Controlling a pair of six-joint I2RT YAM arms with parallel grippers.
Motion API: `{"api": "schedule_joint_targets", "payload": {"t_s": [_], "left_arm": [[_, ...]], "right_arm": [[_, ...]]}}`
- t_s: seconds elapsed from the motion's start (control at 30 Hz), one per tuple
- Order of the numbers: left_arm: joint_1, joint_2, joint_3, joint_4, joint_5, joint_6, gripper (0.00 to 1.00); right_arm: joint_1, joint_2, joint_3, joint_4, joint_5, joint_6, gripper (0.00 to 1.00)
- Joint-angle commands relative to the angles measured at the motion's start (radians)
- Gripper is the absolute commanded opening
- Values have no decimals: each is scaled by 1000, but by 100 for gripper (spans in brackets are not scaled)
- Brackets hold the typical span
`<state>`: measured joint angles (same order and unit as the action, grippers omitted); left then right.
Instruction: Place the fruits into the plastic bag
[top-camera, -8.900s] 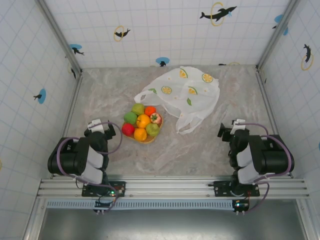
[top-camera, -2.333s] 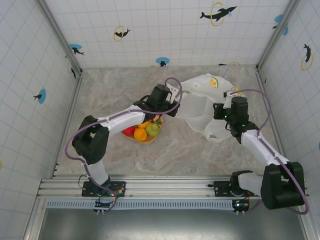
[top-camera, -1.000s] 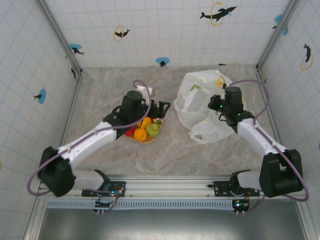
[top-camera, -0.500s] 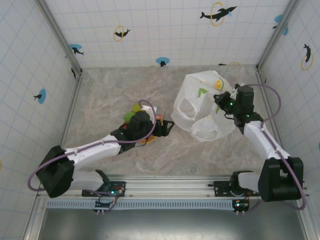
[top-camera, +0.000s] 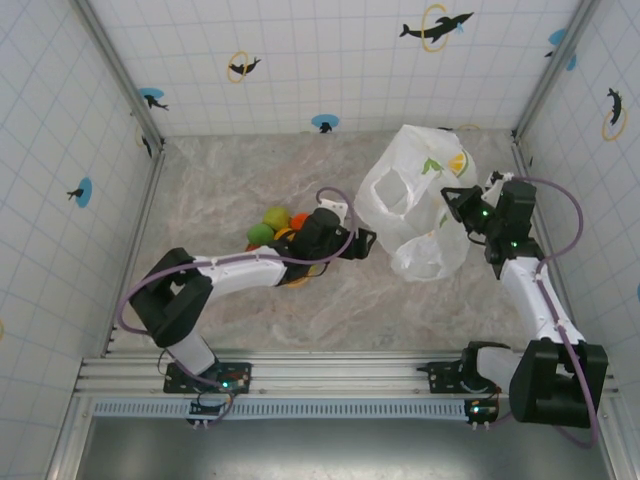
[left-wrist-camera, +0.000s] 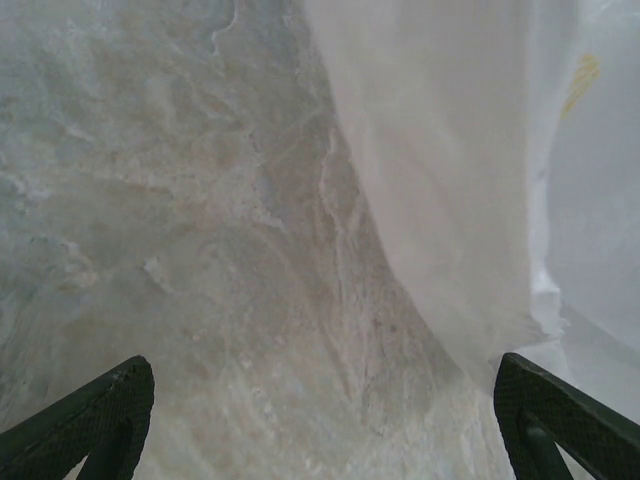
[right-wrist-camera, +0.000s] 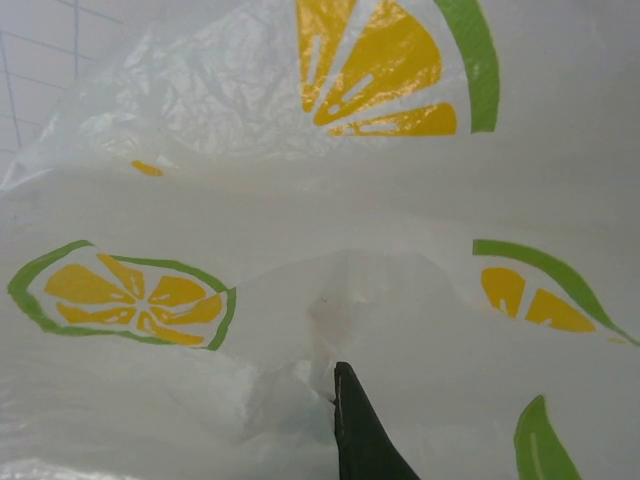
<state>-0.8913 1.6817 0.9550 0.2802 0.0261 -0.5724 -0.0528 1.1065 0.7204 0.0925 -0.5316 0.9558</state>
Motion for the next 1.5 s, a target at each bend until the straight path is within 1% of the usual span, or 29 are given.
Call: {"api": "schedule_joint_targets", "payload": {"t_s": [0.0,0.17,0.27,0.33,0.4,0.47,0.57,0.63,0.67,0.73,0.8,0.87,0.9,0.93,1.0,1.1,1.2,1.3,1.4,1.47], "left_arm": [[-1,47,83,44,-6,26,89],[4,84,115,59,37,0,84],[4,73,77,103,94,-2,84],[5,61,41,153,130,3,84],[5,66,42,149,121,11,85],[10,89,69,109,93,10,84],[34,130,101,104,89,-4,79],[54,157,109,140,110,-22,71],[66,175,119,158,124,-31,65],[84,204,144,176,153,-46,49],[89,225,171,170,189,-48,25],[88,227,171,160,213,-52,7],[88,222,163,152,223,-62,0],[88,213,155,133,225,-66,0],[88,181,122,94,216,-73,0],[86,133,72,38,178,-76,0],[80,112,68,-45,147,-55,0],[74,107,71,-106,125,-36,0],[72,108,66,-135,122,-32,0],[71,111,60,-147,122,-30,0]], "right_arm": [[-7,-29,-16,-24,-44,-45,0],[-16,-19,-11,-90,-64,-124,0],[-38,-7,-8,-114,-64,-157,0],[-39,-4,-21,-92,-66,-150,0],[-38,5,-42,-45,-100,-120,0],[-38,9,-55,1,-135,-90,0],[-38,5,-47,4,-168,-90,0],[-38,-3,-37,-8,-180,-104,0],[-39,-8,-34,-41,-185,-113,0],[-38,-13,-28,-70,-190,-134,0],[-40,-12,-5,-125,-171,-184,0],[-37,-11,54,-241,-86,-287,0],[-29,-10,98,-320,-3,-356,0],[-14,-11,137,-384,80,-409,0],[41,-16,218,-491,329,-517,0],[155,-17,302,-576,621,-627,0],[256,-2,372,-624,811,-700,0],[341,22,436,-671,958,-756,0],[380,32,476,-696,1040,-790,0],[389,30,492,-701,1073,-804,0]]}}
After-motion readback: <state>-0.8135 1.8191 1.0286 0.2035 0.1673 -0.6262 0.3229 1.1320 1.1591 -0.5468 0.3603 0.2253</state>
